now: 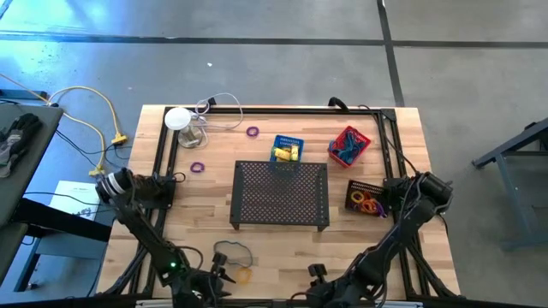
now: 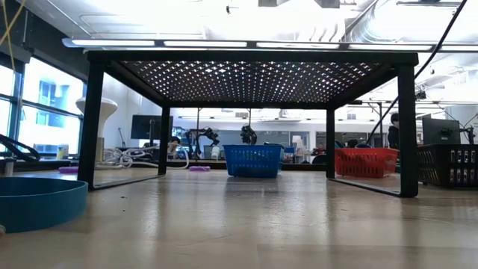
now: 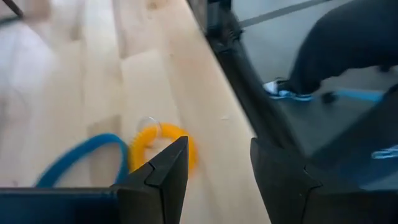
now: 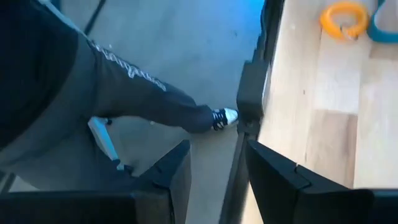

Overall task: Pick & Place Office Desk Supplies
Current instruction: Put the yellow spiral keychain into the black bin

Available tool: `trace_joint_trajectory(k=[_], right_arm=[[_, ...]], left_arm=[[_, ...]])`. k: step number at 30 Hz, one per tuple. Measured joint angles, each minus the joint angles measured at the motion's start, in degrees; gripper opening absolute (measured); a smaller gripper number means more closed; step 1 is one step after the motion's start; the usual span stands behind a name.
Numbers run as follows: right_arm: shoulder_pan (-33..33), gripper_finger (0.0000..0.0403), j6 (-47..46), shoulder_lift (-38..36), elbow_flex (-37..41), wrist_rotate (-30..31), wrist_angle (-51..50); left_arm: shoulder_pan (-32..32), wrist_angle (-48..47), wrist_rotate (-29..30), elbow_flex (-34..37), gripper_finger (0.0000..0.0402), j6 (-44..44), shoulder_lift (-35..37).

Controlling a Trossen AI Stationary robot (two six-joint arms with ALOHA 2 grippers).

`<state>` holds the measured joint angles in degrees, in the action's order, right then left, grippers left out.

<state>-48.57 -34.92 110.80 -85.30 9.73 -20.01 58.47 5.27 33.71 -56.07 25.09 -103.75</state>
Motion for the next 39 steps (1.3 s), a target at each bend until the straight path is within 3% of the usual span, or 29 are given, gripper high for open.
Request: trace_joint_trajectory(k=[6,15,24,28,33,39], right_arm=[[0.3,0.0139,0.0,0.0,0.0,1.3,2.9],[0.5,0.0139,0.2,0.0,0.0,2.3,4.0],[0.7,0.0139,0.2,0.0,0.0,2.3,4.0],[0.7,0.0139,0.2,0.0,0.0,2.3,4.0],[0.7,0.0139,0.6,0.0,0.0,2.3,4.0],[0.7,0.0139,0.6,0.0,0.0,2.3,4.0]], left_arm=[[-1.1,3.7,2.5,0.0,0.0165,-4.5,-3.5],[-5.4,5.6,-2.8,0.0,0.0165,-4.3,-6.8],[-9.9,1.1,-13.7,-0.3,0.0162,4.1,-8.0],[-10.4,0.5,-14.4,-0.2,0.0124,4.1,-8.2],[-10.5,-0.9,-13.9,-0.2,0.0025,4.4,-8.4],[-10.1,-0.4,-14.0,-0.1,0.0010,4.5,-8.0]])
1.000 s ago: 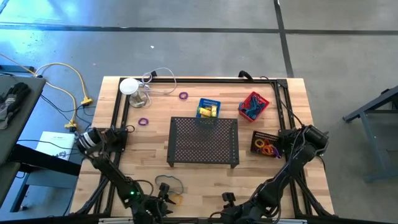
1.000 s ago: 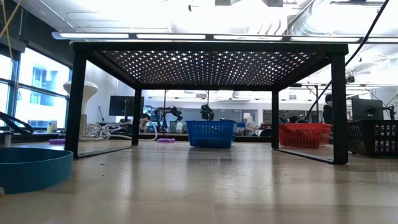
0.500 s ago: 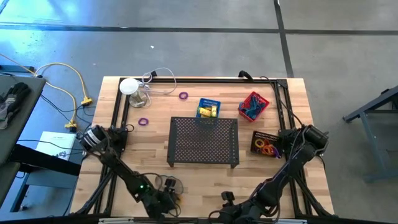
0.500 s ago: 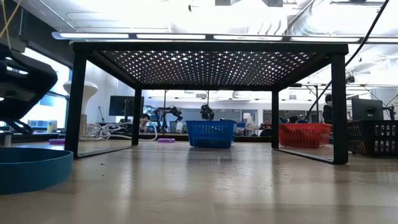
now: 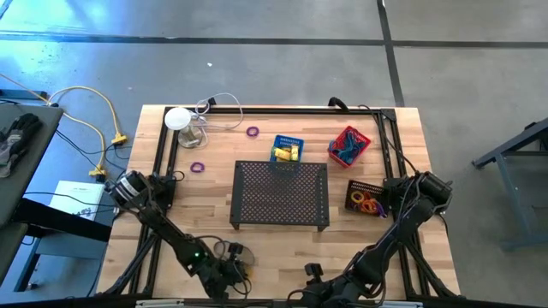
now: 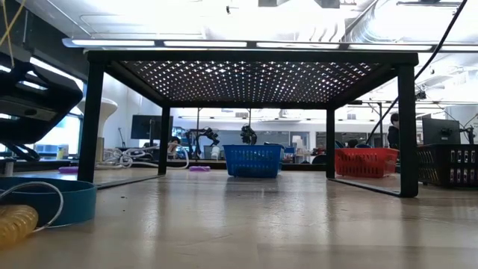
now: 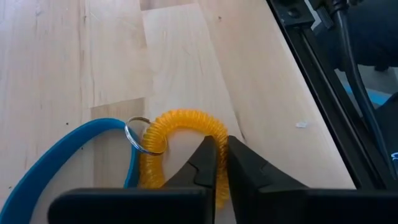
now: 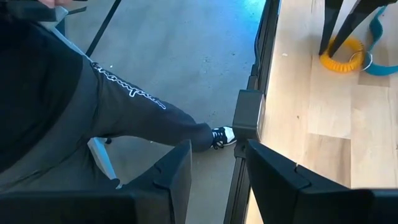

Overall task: Pick & Place Office Desk Supplies
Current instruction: Put the yellow spiral keychain into the black bin

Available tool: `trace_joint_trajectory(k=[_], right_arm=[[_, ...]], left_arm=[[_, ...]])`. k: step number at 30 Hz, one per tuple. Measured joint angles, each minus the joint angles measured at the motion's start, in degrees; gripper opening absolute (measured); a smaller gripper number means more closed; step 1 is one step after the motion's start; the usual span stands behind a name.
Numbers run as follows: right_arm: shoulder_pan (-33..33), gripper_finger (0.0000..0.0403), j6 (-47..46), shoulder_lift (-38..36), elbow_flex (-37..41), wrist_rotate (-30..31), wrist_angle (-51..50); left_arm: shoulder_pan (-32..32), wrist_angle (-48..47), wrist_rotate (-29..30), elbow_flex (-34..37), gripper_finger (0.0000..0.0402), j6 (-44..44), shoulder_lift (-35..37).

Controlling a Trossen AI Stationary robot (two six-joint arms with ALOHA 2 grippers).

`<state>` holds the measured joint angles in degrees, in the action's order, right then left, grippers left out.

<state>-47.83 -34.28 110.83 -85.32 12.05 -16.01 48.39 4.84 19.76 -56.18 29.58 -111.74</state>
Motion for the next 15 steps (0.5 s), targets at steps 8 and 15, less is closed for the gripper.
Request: trace_joint_trajectory(k=[8,15], right_arm=[[0.0,0.0139,1.3,0.0,0.0,2.1,0.3],[0.0,0.0138,4.6,0.0,0.0,6.0,2.1]], left_arm=[[2.1,2.5,1.6,0.4,0.0007,-3.4,6.5],[2.6,11.5,2.4,0.0,0.0006,-9.8,9.0]])
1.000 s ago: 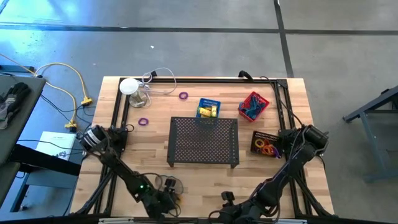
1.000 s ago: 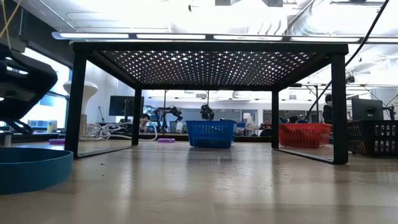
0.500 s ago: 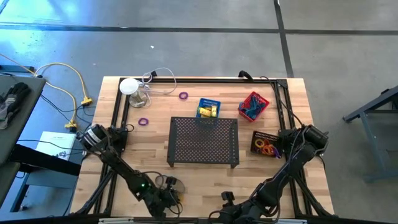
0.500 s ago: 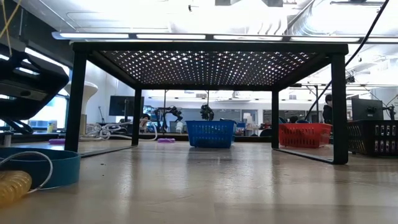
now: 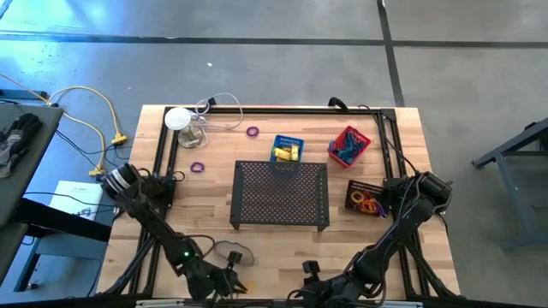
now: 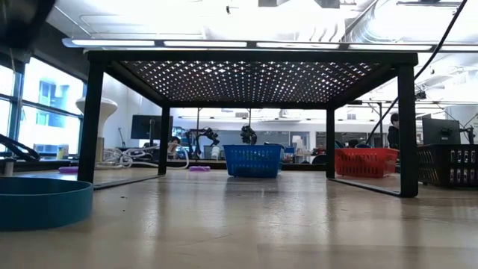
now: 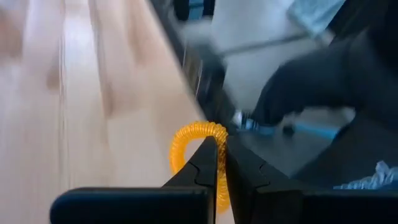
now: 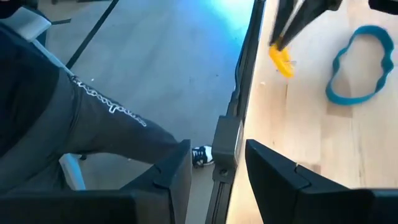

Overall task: Pick & Place Office Desk Supplies
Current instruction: Put the yellow spiral keychain into the black bin

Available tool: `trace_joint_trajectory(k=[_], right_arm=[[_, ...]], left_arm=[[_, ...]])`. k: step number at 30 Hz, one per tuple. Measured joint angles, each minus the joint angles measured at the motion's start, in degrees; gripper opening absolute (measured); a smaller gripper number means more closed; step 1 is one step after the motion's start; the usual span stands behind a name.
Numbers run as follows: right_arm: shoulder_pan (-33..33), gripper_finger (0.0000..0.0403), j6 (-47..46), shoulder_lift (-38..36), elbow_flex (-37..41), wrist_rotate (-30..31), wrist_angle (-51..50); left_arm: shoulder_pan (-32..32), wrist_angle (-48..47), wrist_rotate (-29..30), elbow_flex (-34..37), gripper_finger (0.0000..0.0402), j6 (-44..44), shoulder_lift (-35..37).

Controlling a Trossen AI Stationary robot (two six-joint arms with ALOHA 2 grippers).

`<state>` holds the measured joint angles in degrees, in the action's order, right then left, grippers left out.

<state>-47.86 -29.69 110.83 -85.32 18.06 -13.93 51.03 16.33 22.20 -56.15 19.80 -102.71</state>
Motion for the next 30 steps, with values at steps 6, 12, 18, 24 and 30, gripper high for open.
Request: trace_joint_trajectory(k=[6,12,18,24,30], right_arm=[[0.0,0.0139,2.5,0.0,0.0,0.6,1.9],[0.8,0.0139,4.7,0.0,0.0,2.8,3.0],[3.0,0.0139,5.3,0.0,0.0,6.6,3.0],[4.1,0.0139,8.0,0.3,0.0,5.6,5.9],[4.8,0.0181,9.1,2.6,-0.1,6.2,8.9]], left_arm=[[0.3,1.1,0.5,-1.8,0.0006,-4.3,0.5],[-1.2,2.5,3.6,-5.0,0.0006,-9.8,0.8],[-3.0,3.0,3.4,-8.0,0.0006,-9.9,0.9],[-3.6,3.6,3.2,-8.2,0.0006,-9.5,0.9],[-3.8,4.2,3.1,-8.2,0.0006,-9.8,0.9]])
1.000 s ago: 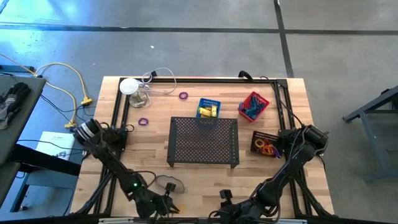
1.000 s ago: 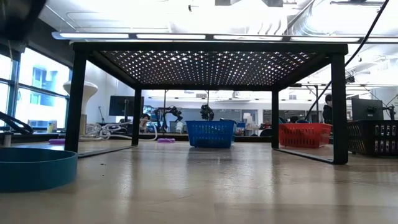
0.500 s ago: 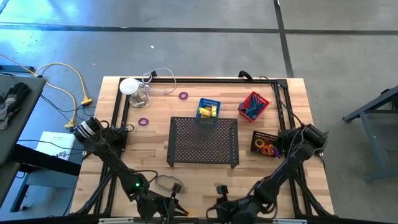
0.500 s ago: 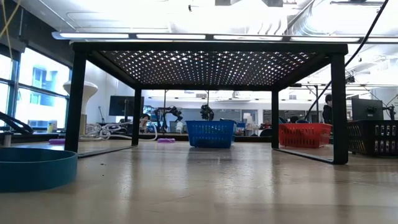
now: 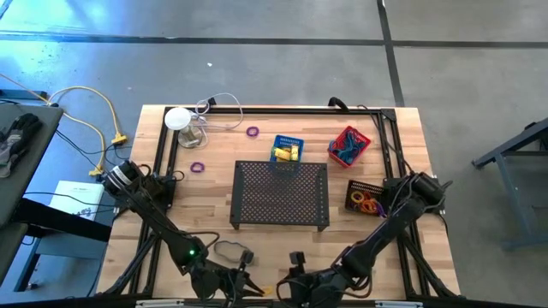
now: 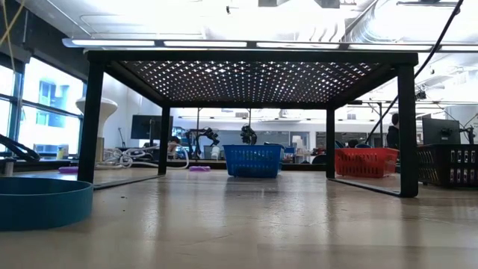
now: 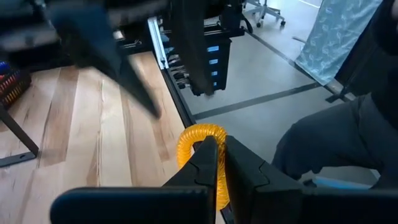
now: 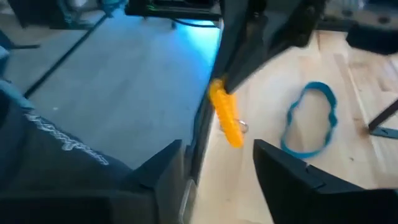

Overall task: Pick & Place Office Desk Supplies
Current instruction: Put the yellow spiral keychain into the black bin

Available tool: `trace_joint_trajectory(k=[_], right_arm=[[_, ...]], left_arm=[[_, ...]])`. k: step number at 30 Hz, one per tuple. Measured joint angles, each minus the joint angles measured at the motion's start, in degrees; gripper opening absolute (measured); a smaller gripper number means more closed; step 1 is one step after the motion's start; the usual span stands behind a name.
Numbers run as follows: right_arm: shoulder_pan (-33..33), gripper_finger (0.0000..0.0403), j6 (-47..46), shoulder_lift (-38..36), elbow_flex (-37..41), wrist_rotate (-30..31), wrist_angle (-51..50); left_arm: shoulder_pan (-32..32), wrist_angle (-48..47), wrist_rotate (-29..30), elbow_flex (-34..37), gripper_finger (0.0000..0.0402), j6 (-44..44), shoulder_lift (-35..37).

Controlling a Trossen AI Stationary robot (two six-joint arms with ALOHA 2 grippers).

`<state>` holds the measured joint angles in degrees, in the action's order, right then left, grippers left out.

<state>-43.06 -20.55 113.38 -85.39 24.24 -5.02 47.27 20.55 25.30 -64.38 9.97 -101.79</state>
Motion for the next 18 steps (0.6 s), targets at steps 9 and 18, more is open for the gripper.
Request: trace_joint_trajectory(k=[9,18], right_arm=[[2.9,0.0276,2.9,1.5,0.1,-1.8,2.0],[4.3,0.0264,6.9,1.5,0.1,-5.1,1.7]], left_arm=[[-2.0,0.3,0.0,0.0,0.0006,0.4,0.0],[-2.5,0.4,0.0,0.0,0.0006,-0.1,0.1]])
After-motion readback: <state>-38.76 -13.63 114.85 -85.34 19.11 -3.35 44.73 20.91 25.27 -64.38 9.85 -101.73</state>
